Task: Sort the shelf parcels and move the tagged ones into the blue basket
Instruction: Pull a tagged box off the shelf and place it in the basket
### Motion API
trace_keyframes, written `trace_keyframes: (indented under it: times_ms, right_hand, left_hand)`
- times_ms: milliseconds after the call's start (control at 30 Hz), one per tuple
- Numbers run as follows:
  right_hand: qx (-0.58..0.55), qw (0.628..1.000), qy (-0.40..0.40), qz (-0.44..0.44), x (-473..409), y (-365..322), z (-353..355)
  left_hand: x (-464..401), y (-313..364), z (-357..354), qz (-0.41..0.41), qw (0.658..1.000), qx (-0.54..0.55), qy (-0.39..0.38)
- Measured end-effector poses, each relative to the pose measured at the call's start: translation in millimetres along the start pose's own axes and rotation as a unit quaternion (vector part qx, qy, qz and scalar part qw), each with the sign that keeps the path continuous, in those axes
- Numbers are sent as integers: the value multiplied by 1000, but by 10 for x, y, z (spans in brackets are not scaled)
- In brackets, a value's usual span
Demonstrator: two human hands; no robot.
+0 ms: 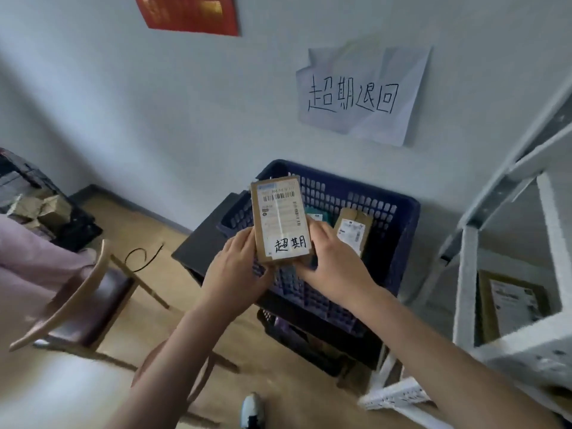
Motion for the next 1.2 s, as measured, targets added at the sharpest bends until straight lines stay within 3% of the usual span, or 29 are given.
trace_keyframes:
  times_ms: [200, 400, 500, 633, 833, 1100, 1200]
  right_hand:
    - [42, 992, 46, -110, -898, 567, -377]
    - [87, 974, 12, -207, -1389, 1204, -885]
    - [58, 967, 3, -250, -1584, 1514, -1165]
    - [35, 956, 10, -290, -1762, 1898, -1412]
    - [81, 951, -32, -297, -1833, 2329, -1556]
    - [-68, 947, 21, -313, -2014, 2362, -1763]
    - [-88, 940, 50, -326, -2018, 2359, -1792]
  left_hand:
    - [-1308, -494, -630, -127, 989, 6, -69]
    - [-2098, -774, -1449, -222, 959, 21, -176]
    - [-2355, -865, -1854, -217, 946, 54, -234]
    - [-2589, -852, -2298, -181, 949, 69, -250]
    - [-2692, -784, -2746, -210, 934, -44, -284]
    - [-2895, -967, -2857, -131, 948, -22, -289]
    - [-2868, -950, -2908, -136, 938, -66, -312]
Point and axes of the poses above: each hand's wrist, its own x-axis away from the middle knuckle, its own z-axis out of the back of the hand, y = z × x, the point moved 7 cm from there along -x, towards the middle knuckle, and after that the axes turned 13 degrees about -x, right-handed, at the moved point
